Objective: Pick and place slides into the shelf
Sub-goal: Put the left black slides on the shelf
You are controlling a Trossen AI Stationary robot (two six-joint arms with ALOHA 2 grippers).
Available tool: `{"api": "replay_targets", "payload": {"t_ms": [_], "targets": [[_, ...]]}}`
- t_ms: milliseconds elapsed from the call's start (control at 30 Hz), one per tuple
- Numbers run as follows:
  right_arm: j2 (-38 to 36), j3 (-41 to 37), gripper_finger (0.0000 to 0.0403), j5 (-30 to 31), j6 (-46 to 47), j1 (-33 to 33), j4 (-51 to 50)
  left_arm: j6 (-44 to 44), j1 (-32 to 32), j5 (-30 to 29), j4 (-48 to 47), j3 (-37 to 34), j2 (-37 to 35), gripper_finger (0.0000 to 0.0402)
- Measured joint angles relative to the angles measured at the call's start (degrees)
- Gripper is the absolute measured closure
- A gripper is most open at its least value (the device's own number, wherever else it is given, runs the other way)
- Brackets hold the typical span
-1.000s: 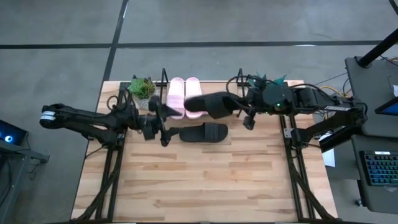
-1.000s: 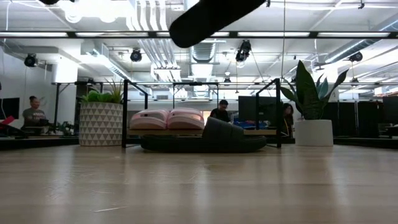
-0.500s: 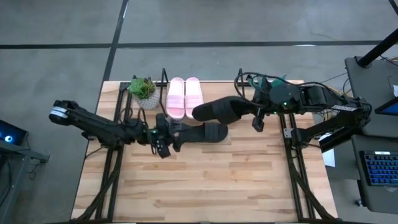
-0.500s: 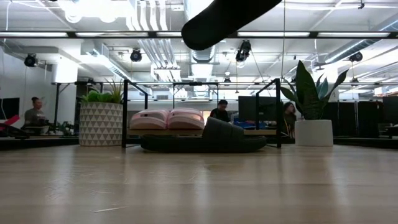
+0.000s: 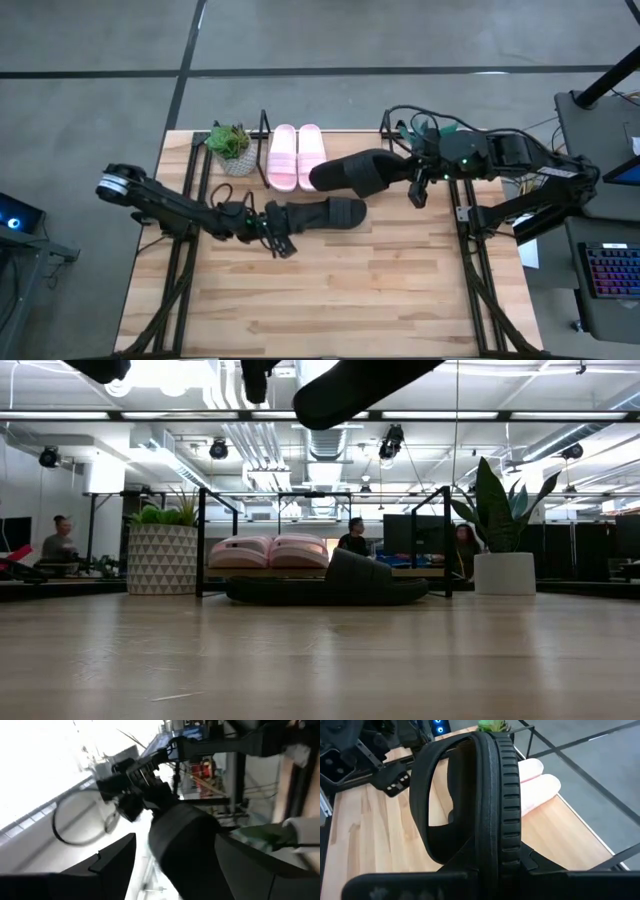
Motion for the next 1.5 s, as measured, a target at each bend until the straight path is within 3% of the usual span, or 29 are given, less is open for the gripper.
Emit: {"api": "replay_targets", "payload": {"t_ms": [333,600,967,1200,1500], "targets": [[3.68,-0.07,0.0367,-3.35,0.0,0.04,1.55,20.79,1.04,-0.31,13.41,5.55,11.22,0.0146],[5.43,-0.09,0.0367,-3.84,0.37,-0.07,0.93,28.38,3.07,-10.58,14.78,11.31,16.95,0.0146],[5.2,-0.15,0.0367,-4.1,-0.47,0.03,0.81,32.92,4.3,-12.22,14.88,11.86,18.46,0.0146],[5.45,-0.15,0.0367,-4.47,-0.81,0.04,0.82,32.96,4.3,-8.86,13.21,11.88,18.37,0.0151],[6.28,-0.15,0.0367,-5.77,-0.96,0.15,1.46,32.73,5.79,-5.93,13.11,11.88,18.37,0.0233]]}}
